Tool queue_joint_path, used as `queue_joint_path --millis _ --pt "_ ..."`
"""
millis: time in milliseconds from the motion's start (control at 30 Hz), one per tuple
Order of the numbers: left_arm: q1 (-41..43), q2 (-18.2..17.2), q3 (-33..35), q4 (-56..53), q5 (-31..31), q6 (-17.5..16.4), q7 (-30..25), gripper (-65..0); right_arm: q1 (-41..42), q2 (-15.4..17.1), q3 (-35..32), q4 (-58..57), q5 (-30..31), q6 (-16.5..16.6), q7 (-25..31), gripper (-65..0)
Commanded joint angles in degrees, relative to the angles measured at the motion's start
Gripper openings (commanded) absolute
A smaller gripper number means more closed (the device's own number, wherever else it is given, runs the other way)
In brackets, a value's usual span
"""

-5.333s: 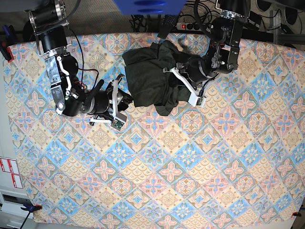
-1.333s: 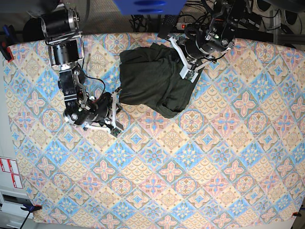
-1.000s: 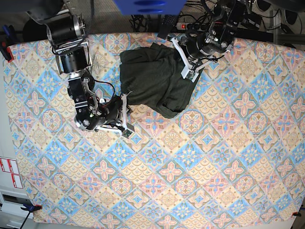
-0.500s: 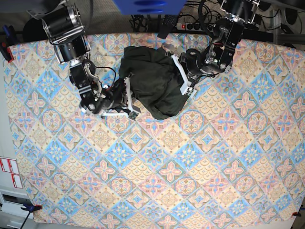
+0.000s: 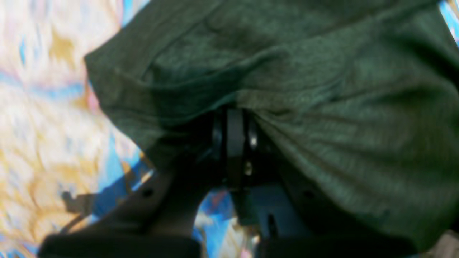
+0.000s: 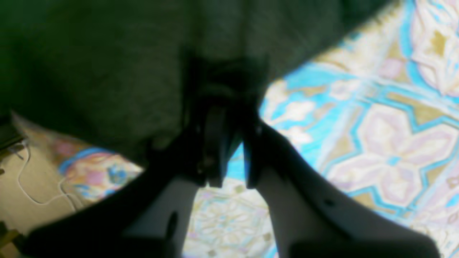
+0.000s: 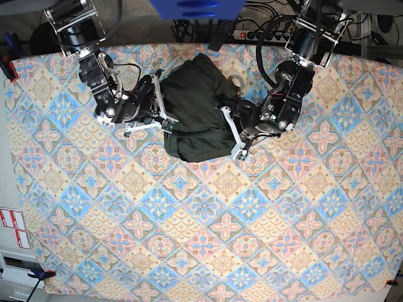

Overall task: Fold the T-shirt properly
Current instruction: 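Grasp the bundle sides with both grippers and tuck edges under, then grasp the bundle with the right gripper and drag it toward the right arm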

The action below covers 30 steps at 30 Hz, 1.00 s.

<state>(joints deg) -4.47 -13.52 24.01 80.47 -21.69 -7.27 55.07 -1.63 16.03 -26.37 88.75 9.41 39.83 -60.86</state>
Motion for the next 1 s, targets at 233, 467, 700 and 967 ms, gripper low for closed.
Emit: queue_joint_path --millis 233,467,700,967 --pt "-7.1 3.1 3.1 -6.0 0.5 0.5 -2.8 -65.0 -1.4 0.3 0.3 4.5 0.6 0.2 0.5 -56.8" --pt "-7.7 2.9 2.8 -4.8 0.3 0.5 -2.7 -65.0 -3.2 0.2 7.8 8.1 0.6 0.2 0.5 -57.0" --pt "-0.1 0.7 -8.1 8.3 0.3 0.6 -2.4 -65.0 -6.2 0.2 10.5 17.8 0.7 0.2 0.5 -60.4" --pt "8.9 -0.6 -25.1 16.3 0.3 0.6 -2.6 -65.0 -7.6 -0.3 0.7 20.4 0.6 0.2 0.5 -60.4"
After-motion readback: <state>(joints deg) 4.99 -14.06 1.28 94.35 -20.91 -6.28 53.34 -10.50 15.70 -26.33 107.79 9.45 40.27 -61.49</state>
